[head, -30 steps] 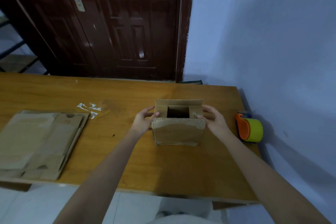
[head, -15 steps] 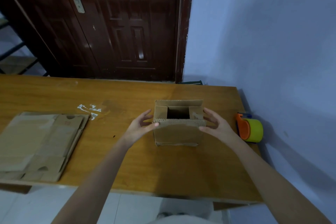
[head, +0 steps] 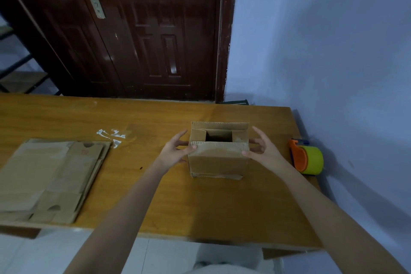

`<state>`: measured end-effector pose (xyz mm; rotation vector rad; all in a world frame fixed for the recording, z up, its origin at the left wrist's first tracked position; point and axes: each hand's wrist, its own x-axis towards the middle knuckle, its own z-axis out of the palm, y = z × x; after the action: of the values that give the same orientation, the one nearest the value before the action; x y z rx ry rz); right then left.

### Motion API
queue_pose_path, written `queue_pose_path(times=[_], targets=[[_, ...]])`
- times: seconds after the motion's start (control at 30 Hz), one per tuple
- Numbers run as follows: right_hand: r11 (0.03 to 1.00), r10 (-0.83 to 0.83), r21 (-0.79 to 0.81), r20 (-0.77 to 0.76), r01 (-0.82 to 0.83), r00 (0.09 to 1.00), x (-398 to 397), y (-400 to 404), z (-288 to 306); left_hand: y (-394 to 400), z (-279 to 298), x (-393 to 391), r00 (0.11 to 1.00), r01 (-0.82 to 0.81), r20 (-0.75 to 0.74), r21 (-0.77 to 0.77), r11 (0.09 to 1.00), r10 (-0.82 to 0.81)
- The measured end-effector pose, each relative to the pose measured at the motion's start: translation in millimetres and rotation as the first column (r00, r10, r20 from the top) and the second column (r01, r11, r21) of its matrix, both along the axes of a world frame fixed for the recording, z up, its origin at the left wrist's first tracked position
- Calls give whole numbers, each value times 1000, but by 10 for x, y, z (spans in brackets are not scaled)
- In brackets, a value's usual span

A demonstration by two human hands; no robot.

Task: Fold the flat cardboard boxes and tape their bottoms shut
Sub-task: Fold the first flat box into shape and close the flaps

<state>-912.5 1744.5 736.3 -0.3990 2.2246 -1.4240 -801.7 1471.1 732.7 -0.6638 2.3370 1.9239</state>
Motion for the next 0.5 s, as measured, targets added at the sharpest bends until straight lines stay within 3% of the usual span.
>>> queue_pose_path(times=[0.23, 0.4, 0.5], targets=[[988, 135, 74, 22, -136, 991, -135, -15, 105, -55, 153, -122, 991, 123, 57, -66, 990, -120], [987, 133, 87, 40, -136, 990, -173, -20, 80, -73, 190, -189, 974, 164, 168, -76, 983, -150], [984, 137, 112, -7, -136, 991, -200, -36, 96, -79, 205, -180, 979, 169, 142, -155, 973, -147]])
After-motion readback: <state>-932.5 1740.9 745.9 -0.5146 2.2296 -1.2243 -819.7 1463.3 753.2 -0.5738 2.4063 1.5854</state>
